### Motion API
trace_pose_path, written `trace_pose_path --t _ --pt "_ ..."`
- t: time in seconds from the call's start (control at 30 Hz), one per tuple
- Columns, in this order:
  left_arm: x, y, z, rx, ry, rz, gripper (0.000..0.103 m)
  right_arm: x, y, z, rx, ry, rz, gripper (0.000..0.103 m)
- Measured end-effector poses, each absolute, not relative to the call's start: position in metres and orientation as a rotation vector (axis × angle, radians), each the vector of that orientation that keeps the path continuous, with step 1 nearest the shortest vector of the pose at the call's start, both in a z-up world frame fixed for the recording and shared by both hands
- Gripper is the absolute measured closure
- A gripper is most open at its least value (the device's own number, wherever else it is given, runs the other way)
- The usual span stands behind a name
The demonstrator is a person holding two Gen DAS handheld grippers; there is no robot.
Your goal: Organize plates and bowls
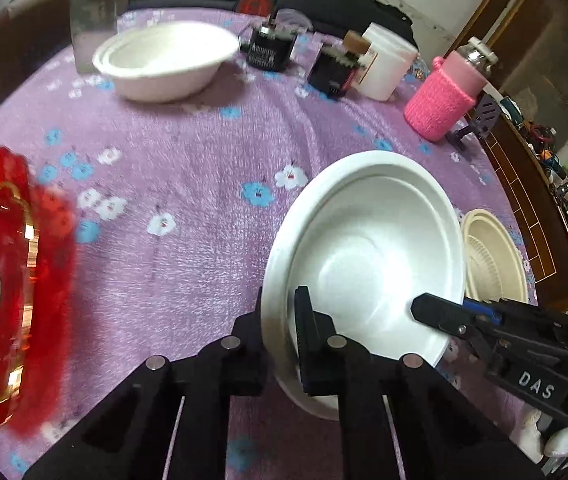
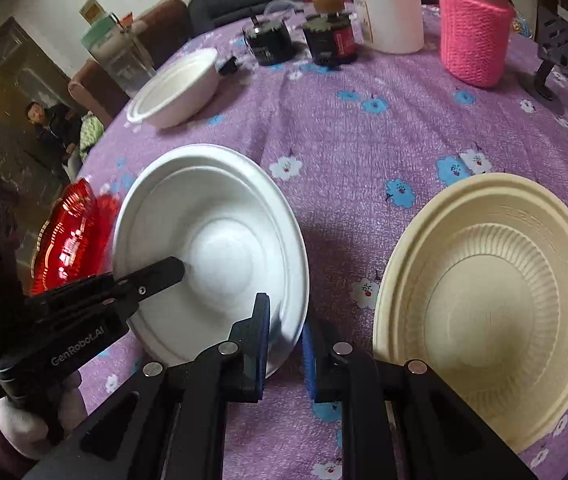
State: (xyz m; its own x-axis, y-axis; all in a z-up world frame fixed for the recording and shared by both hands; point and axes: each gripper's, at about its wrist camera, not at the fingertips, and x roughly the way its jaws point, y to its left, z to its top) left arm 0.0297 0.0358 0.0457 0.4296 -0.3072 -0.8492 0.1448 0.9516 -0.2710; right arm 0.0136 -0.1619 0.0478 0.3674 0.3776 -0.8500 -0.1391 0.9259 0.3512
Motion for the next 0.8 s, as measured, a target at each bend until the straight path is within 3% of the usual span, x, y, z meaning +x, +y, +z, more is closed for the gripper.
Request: trace_pose_path --t 0.17,0.37,0.6,0.8 --pt "0.002 0.062 0.083 -0.144 1.018 -0.251 0.092 0.006 -0.135 0.075 0.24 1.079 0.362 0.088" --pt "-0.019 0.152 0.106 -0.187 0.957 -0.104 0.091 0.012 -0.046 0.096 0.19 1.034 0.489 0.087" --pt "-0.009 0.252 0.076 -0.302 1.019 0.061 0.091 0.028 0.071 0.081 0.086 1.103 0.558 0.087" --pt "0.011 0.291 0.044 -0.379 1.074 0.089 0.09 0.046 0.117 0.059 0.023 1.154 0.515 0.087"
